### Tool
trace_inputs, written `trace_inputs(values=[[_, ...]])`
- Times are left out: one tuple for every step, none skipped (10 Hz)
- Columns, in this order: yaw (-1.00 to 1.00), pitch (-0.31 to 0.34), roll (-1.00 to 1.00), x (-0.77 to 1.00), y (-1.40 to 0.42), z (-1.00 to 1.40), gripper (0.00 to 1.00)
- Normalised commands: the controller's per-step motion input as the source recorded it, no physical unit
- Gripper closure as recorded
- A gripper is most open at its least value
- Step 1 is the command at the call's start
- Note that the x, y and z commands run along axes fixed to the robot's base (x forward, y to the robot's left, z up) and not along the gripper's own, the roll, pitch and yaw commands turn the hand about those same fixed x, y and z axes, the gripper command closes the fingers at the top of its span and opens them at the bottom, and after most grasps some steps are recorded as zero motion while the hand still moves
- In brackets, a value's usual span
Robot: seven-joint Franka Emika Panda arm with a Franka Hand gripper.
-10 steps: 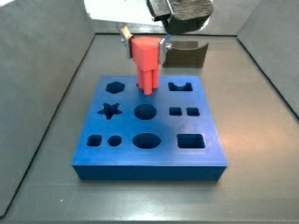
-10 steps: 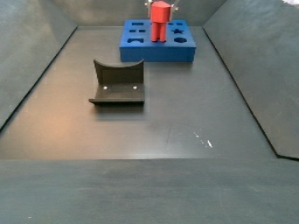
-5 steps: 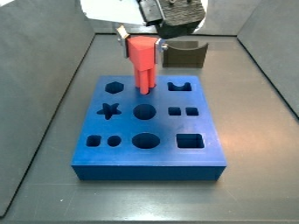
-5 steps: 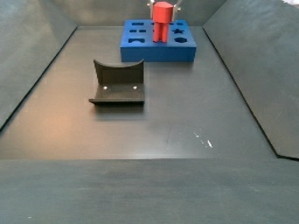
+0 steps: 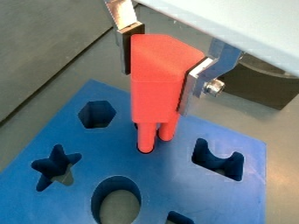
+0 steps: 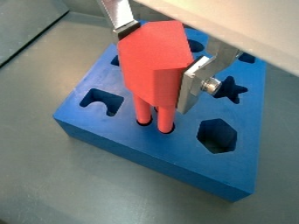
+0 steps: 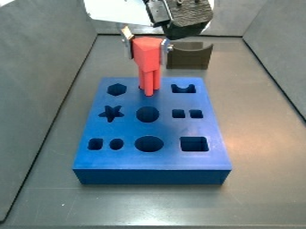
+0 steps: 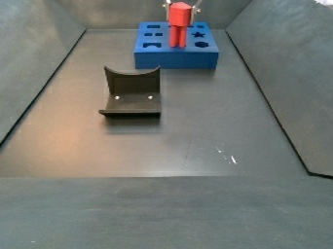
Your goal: Insert the 3 prong object.
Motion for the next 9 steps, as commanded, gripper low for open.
trace_inputs(values=[[0.26,-0.089,0.29,0.0,0.0,-0.65,1.0],[0.31,-0.097,0.34,-0.03,0.0,-0.58,1.0],[0.29,-0.096,0.32,-0.01,-0.07,-0.63,1.0],[0.1,-0.077,0.25,0.03,-0.13,-0.75,1.0],[0.0,-0.101,0.17,0.09,-0.11,-0.82,1.0],[0.0,-0.106,0.11,0.05,-0.09,-0.8,1.0],[0.0,-0.114,0.13,0.01,-0.1,-0.8,1.0],[0.0,-0.121,0.11,0.0,-0.09,-0.79,1.0],[0.0,-0.203,0.0,-0.01,-0.01,-0.57,1.0]])
